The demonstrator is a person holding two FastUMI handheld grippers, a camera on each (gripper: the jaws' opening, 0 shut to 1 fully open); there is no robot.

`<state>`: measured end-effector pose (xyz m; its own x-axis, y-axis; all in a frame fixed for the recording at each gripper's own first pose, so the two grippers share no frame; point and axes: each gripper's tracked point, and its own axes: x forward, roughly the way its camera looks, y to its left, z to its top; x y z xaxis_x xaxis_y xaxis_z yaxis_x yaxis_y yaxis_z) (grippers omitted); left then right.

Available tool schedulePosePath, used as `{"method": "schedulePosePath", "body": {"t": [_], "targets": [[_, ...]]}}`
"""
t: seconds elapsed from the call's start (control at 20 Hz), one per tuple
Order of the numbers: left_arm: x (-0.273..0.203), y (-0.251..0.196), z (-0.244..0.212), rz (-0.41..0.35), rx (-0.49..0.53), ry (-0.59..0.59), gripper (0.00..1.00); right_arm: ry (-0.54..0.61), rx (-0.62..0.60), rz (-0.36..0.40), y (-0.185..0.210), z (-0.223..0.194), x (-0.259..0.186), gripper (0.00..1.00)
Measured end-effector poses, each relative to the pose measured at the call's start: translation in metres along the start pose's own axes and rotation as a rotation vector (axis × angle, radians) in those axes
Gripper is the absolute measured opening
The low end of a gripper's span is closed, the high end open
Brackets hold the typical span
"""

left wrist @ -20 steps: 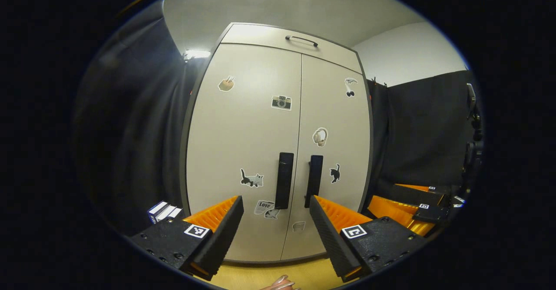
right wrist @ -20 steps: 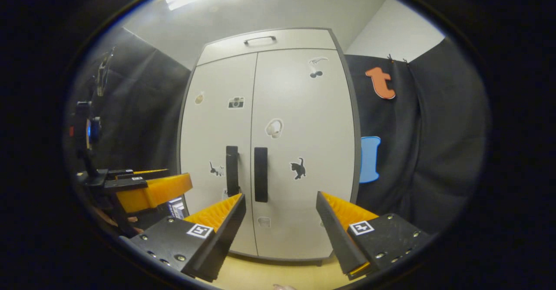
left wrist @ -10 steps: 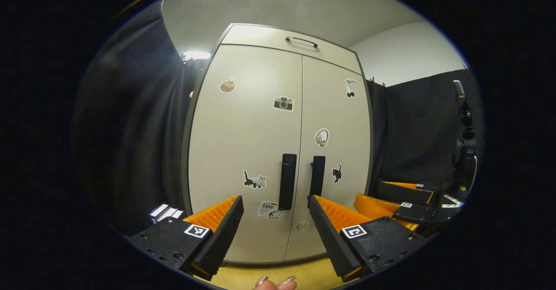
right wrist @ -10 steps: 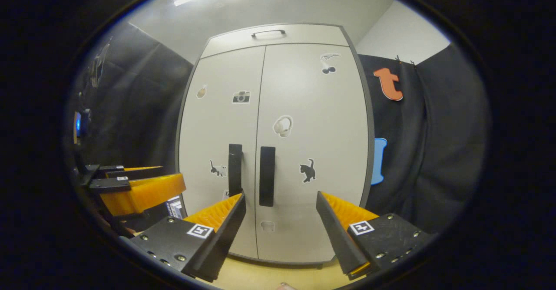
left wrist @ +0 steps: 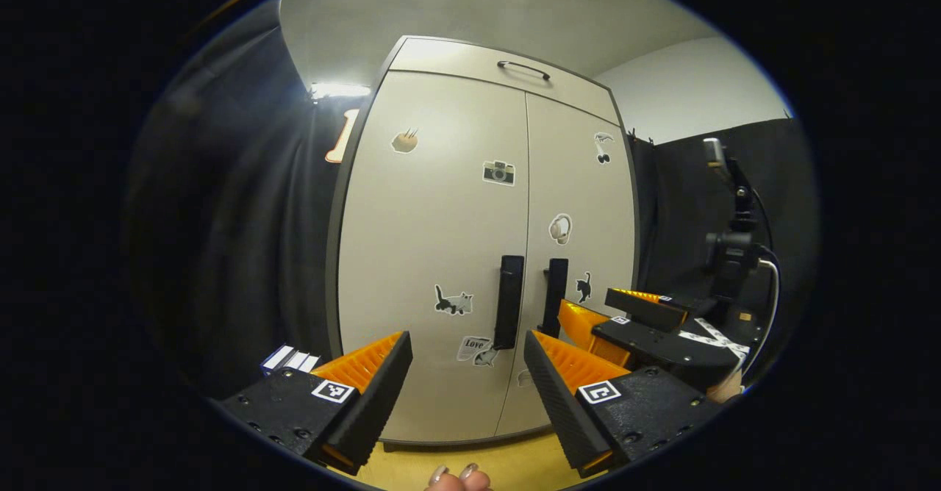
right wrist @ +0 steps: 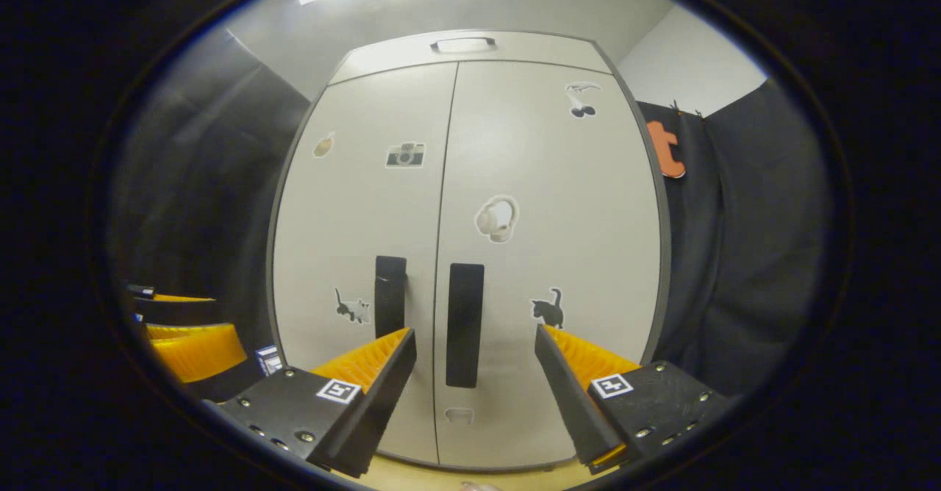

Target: Open the right door of the double-door shoe cabinet with the right hand, and open the left door with the left hand.

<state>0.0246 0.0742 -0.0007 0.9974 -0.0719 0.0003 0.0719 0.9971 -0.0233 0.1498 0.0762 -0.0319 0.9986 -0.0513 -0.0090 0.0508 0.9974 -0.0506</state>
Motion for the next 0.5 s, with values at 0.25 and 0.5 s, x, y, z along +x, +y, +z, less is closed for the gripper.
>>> {"method": "schedulePosePath", "body": {"t": [0.25, 0.5], "targets": [[0.006, 0.020, -0.006, -0.002, -0.006, 0.012, 0.95, 0.003, 0.011, -0.052, 0.004, -0.010, 0.034, 0.98], [0.014, 0.034, -0.013, -0.009, -0.001, 0.028, 0.95, 0.027, 0.019, -0.101, 0.004, -0.023, 0.054, 0.90]]}}
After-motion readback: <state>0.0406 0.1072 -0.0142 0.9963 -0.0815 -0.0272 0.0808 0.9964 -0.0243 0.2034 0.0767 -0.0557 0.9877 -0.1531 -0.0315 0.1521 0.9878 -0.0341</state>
